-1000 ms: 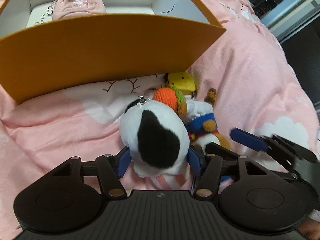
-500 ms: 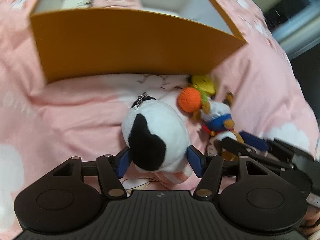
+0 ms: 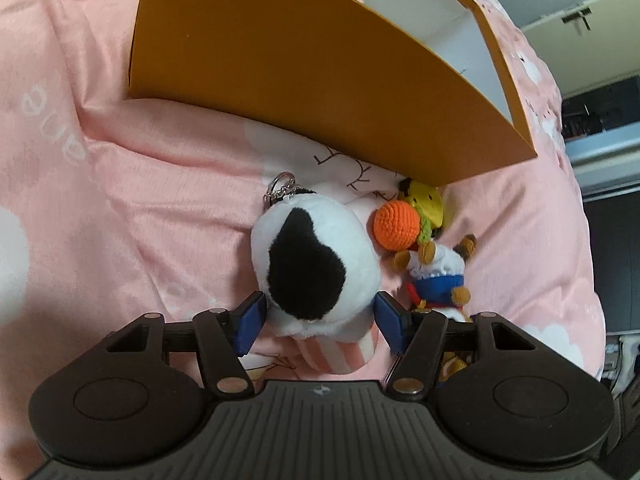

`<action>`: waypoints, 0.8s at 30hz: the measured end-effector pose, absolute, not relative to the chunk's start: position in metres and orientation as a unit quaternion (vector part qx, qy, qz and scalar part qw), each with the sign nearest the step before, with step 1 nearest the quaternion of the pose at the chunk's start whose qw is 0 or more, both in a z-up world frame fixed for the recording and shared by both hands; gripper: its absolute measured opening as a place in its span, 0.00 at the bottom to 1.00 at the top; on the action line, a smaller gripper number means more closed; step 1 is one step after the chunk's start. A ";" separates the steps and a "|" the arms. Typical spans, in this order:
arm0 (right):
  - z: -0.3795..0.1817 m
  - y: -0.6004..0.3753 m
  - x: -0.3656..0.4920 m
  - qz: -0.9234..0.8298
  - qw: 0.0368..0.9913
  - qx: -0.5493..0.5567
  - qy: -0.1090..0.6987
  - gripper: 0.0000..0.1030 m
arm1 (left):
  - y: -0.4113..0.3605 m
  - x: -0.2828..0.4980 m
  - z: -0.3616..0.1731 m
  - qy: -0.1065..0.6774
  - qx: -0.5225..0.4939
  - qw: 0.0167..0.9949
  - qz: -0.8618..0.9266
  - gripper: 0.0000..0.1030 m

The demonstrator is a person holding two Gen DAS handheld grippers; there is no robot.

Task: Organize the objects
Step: 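Lift the hamster plush and duck plush with both tools over the orange box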

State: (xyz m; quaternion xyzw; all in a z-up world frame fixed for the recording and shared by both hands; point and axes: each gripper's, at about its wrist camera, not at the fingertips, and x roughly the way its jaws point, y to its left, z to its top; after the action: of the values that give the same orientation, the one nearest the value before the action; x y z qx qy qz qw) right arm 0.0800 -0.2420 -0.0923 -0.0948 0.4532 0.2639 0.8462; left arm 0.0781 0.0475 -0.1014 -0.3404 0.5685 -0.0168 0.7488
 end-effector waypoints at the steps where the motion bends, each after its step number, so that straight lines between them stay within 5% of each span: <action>1: -0.093 -0.241 0.080 0.266 0.844 -0.099 0.455 0.48 | 0.046 0.080 -0.102 0.568 -0.341 0.749 -0.014 0.69; 24: -0.063 -0.266 0.088 0.289 0.845 -0.005 0.451 0.40 | 0.020 0.077 -0.071 0.530 -0.250 0.803 -0.105 0.58</action>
State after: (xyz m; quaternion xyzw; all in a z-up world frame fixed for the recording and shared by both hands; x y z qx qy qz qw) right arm 0.0882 -0.2657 -0.0626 -0.0048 0.4506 0.2894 0.8445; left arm 0.0773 0.0200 -0.0708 -0.2504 0.5301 -0.1047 0.8033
